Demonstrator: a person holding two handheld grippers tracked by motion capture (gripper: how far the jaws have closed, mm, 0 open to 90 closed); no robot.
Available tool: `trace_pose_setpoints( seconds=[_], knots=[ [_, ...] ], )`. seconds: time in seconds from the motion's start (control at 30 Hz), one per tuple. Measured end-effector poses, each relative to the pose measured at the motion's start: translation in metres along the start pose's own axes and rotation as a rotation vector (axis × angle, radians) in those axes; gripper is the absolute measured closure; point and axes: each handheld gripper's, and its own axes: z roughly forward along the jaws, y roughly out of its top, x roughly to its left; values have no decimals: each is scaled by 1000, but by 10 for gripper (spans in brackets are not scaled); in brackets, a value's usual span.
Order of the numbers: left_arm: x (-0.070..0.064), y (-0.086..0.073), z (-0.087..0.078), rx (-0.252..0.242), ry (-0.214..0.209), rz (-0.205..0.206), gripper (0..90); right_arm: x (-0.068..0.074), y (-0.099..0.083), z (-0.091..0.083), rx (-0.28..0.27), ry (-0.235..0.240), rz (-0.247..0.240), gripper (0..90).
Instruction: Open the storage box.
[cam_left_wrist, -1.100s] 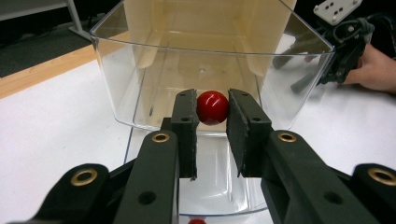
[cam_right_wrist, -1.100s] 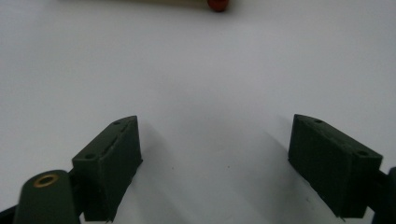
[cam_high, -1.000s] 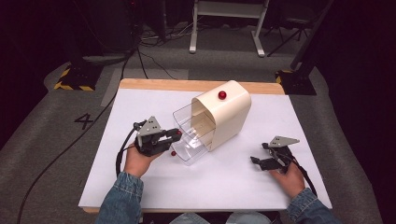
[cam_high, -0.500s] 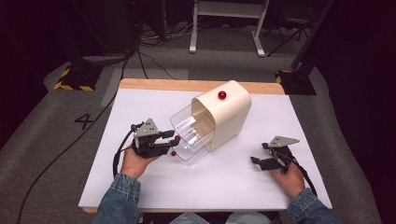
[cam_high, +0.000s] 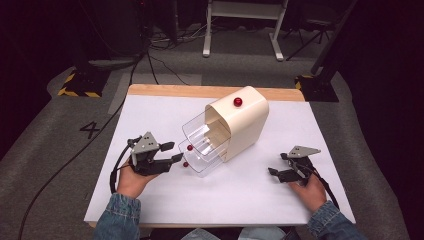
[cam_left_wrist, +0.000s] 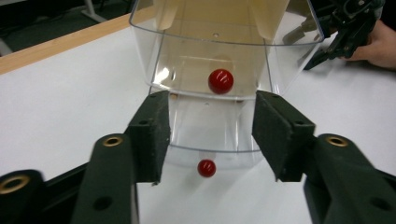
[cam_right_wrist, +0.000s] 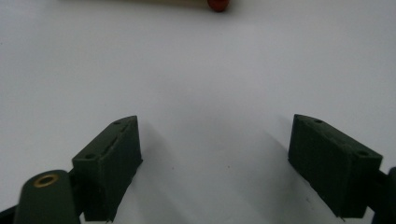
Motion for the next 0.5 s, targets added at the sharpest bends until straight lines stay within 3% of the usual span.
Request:
trace_pose_setpoints(
  seconds=[0.1,0.3,0.5],
  knots=[
    [-2,-1,-5,13,0,6,384,0,0,0,0,0,0,172],
    [-7,-11,-16,49,39,36,340,0,0,0,0,0,0,172],
    [-6,-26,-25,89,61,11,322,0,0,0,1,1,1,172]
  ],
)
